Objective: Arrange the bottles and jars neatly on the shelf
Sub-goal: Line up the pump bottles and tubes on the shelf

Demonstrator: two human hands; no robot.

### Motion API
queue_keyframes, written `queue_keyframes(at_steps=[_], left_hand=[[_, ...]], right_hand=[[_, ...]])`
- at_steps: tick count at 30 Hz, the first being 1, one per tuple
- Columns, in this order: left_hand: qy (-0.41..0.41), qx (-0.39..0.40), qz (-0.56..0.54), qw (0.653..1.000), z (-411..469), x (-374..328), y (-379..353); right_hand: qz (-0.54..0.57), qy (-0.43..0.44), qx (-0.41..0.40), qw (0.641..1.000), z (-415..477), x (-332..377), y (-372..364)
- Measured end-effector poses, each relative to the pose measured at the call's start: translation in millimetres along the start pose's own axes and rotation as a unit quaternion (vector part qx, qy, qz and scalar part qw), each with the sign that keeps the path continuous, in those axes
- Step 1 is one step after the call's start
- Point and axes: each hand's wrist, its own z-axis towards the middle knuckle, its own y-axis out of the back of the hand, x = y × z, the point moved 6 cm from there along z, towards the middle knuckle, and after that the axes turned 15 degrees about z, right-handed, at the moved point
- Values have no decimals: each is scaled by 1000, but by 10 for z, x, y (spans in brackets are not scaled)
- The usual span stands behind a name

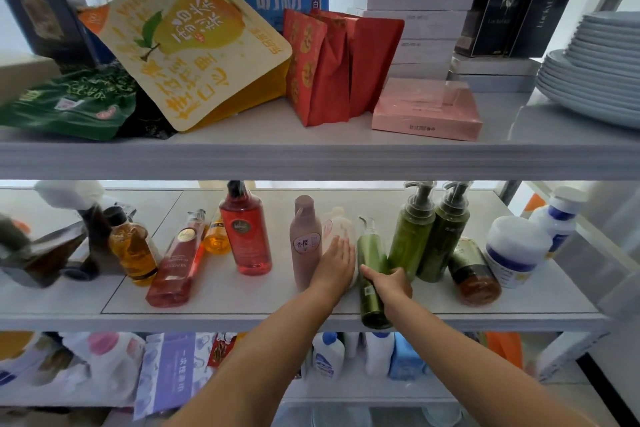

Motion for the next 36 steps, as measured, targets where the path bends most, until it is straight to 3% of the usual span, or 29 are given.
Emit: queue_keyframes(at_steps=[5,8,21,29,32,36], left_hand=[[-100,-171,-86,976,-465,-110,-101],[-115,-201,-85,969,-704,-31,-256],[-78,-124,-55,988,-734,249,-438],[-60,-6,-66,996,-700,271,-570],[-50,2,-84,995,-773,279,-560],[0,29,-128,991,-964,319,-637]], right_hand=[[-131,30,-27,991,-75,74,34],[-185,37,-25,982,-149,-11,62],[-126,84,-63,986,-178,22,-58],[-147,137,-87,976,-211,96,-203],[-201,224,-89,949,-340,142,-228],[-189,453,-29,871,-665,270,-497]])
